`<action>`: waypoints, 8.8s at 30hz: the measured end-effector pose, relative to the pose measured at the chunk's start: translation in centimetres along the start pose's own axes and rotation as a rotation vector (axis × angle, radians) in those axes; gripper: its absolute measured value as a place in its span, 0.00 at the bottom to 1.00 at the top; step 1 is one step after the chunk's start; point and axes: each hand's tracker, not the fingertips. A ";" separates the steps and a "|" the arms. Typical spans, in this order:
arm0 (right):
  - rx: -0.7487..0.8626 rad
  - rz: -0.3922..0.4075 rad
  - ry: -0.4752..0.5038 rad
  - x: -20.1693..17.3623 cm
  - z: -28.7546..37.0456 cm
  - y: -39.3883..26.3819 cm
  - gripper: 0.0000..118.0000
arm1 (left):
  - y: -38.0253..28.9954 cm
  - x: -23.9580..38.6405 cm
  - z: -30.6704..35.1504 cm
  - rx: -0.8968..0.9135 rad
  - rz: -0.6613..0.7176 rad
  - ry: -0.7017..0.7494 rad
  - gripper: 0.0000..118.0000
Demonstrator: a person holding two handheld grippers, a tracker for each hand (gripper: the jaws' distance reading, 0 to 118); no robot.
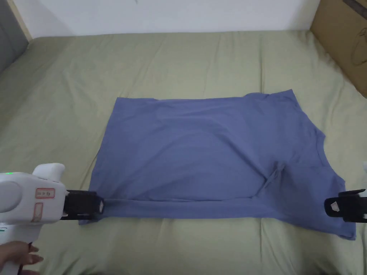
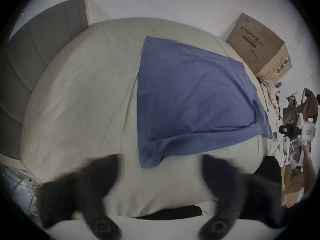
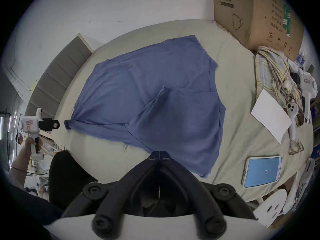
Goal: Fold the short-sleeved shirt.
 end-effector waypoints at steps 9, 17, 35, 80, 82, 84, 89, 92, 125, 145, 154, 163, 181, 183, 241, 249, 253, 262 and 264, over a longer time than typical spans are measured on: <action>-0.019 -0.045 -0.042 2.3 -1.0 -1.4 0.00 | -0.2 0.3 -2.2 -0.004 -0.136 0.064 0.00; -0.057 -0.137 -0.175 4.6 -2.4 -2.5 0.99 | -1.3 1.4 0.6 0.044 -0.131 -0.004 0.00; -0.037 -0.041 -0.107 5.4 -2.3 -1.5 0.05 | -1.8 0.4 1.5 0.135 -0.024 -0.045 0.00; 0.119 -0.114 -0.032 3.6 -3.4 11.0 0.00 | 9.1 -1.1 -2.8 0.066 0.066 -0.057 0.00; 0.096 -0.123 -0.007 3.8 -4.0 11.0 0.00 | 9.7 -2.0 -4.3 0.051 0.100 -0.054 0.05; 0.061 -0.124 -0.007 4.0 -4.5 11.2 0.00 | 10.2 -2.5 -5.8 0.038 0.137 0.014 0.77; 0.067 -0.170 -0.128 4.6 -5.8 11.0 0.00 | 10.7 -2.8 -8.5 -0.018 0.157 0.019 0.99; 0.029 -0.195 -0.170 4.9 -6.8 11.7 0.00 | 10.5 -2.4 -10.4 -0.094 0.122 0.047 0.99; -0.008 -0.433 -0.016 11.8 -10.5 12.0 0.05 | 9.9 -0.2 -6.0 0.014 0.013 -0.019 0.04; -0.096 -0.376 0.028 10.5 -2.3 0.1 0.11 | -0.4 -3.1 -0.7 -0.097 0.029 -0.122 0.04; -0.043 -0.357 -0.064 7.5 -0.4 1.2 0.82 | -0.3 -3.5 2.4 0.027 0.125 -0.130 0.85; 0.040 -0.046 -0.019 0.1 -2.1 8.2 0.00 | 5.1 -0.5 3.5 0.149 0.067 -0.267 0.00; -0.019 -0.132 0.035 3.5 -10.6 16.4 0.00 | 25.6 -1.4 -14.1 0.028 0.011 0.004 1.00; -0.037 -0.143 0.034 4.2 -11.3 16.0 0.00 | 26.3 -1.4 -16.0 0.011 -0.009 0.051 1.00; 0.156 -0.228 -0.004 9.5 1.8 13.0 0.00 | 11.7 -0.8 0.8 0.186 -0.072 -0.124 0.00; 0.016 -0.256 -0.035 9.4 0.7 1.8 0.00 | 2.0 -0.9 0.7 0.046 -0.105 -0.129 0.00; -0.020 -0.285 -0.060 9.5 -1.5 -0.1 0.00 | 0.4 -1.2 -0.5 0.015 -0.064 -0.130 0.00; 0.010 -0.232 -0.136 3.7 0.0 2.1 0.88 | 0.9 -0.7 3.6 0.115 0.033 -0.113 0.79; 0.048 -0.184 -0.146 1.2 0.5 2.7 0.88 | 0.9 0.4 5.2 0.184 0.040 -0.066 0.86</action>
